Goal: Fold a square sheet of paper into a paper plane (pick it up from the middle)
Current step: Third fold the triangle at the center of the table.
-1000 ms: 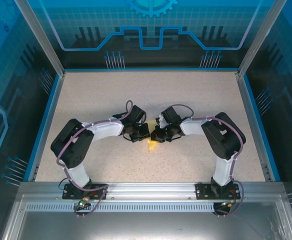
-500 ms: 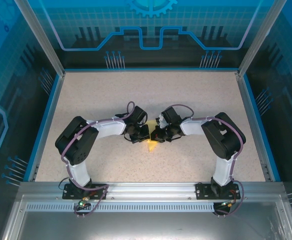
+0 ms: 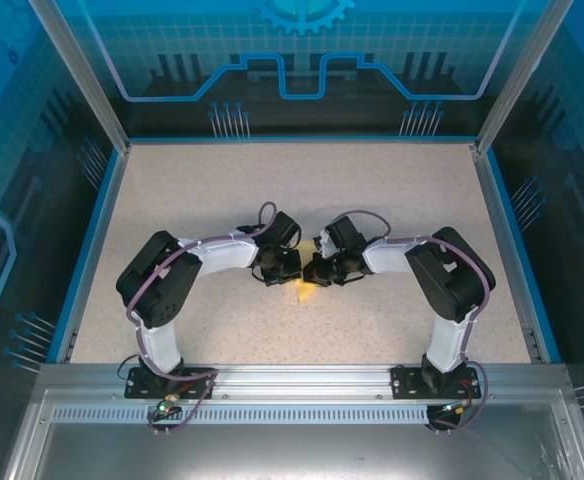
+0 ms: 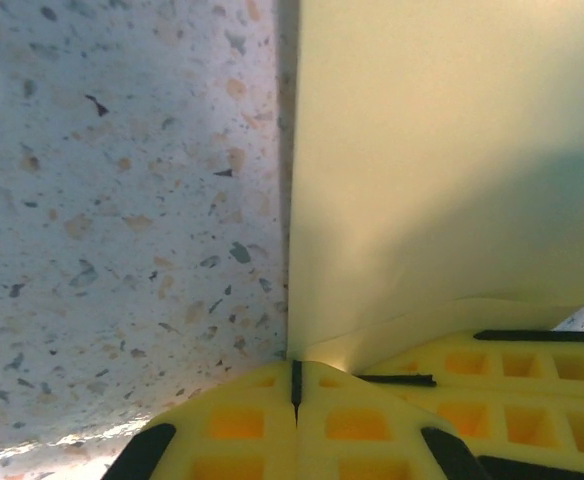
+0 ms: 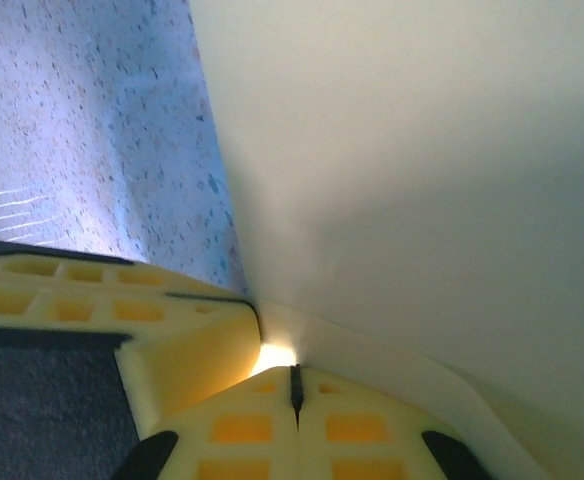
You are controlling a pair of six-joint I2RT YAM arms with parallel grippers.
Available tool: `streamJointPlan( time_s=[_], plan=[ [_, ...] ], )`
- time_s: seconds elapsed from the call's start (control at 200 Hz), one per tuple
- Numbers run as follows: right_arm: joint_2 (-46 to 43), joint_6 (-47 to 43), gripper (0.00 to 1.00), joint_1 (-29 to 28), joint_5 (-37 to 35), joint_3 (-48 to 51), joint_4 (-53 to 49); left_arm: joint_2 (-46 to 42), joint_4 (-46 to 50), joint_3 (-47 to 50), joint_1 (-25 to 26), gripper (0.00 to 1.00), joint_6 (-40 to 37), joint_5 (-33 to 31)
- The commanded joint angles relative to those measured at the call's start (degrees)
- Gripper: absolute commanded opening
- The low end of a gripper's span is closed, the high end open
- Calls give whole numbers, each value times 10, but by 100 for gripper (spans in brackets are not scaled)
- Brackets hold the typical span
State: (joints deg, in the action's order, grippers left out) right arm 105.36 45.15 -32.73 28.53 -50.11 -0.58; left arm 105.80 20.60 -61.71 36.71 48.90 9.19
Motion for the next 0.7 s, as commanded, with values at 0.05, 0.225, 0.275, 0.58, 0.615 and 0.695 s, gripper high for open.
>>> streamJointPlan(
  time_s=[0.05, 0.225, 0.275, 0.58, 0.615, 0.695],
  plan=[
    [-40, -11, 0, 15, -8, 22, -36, 25, 26, -7, 4, 0, -16, -18],
    [-29, -19, 0, 31, -10, 32, -39, 28, 32, -12, 5, 0, -19, -18],
    [-23, -20, 0, 33, -11, 36, -36, 28, 34, -13, 5, 0, -19, -19],
    [-1, -26, 0, 34, -37, 37, -65, 9, 31, -31, 5, 0, -35, -13],
    [-1, -25, 0, 34, -40, 37, -69, 0, 21, -33, 5, 0, -39, -7],
    [-3, -26, 0, 34, -43, 38, -72, -26, -4, -34, 5, 0, -46, 10]
  ],
)
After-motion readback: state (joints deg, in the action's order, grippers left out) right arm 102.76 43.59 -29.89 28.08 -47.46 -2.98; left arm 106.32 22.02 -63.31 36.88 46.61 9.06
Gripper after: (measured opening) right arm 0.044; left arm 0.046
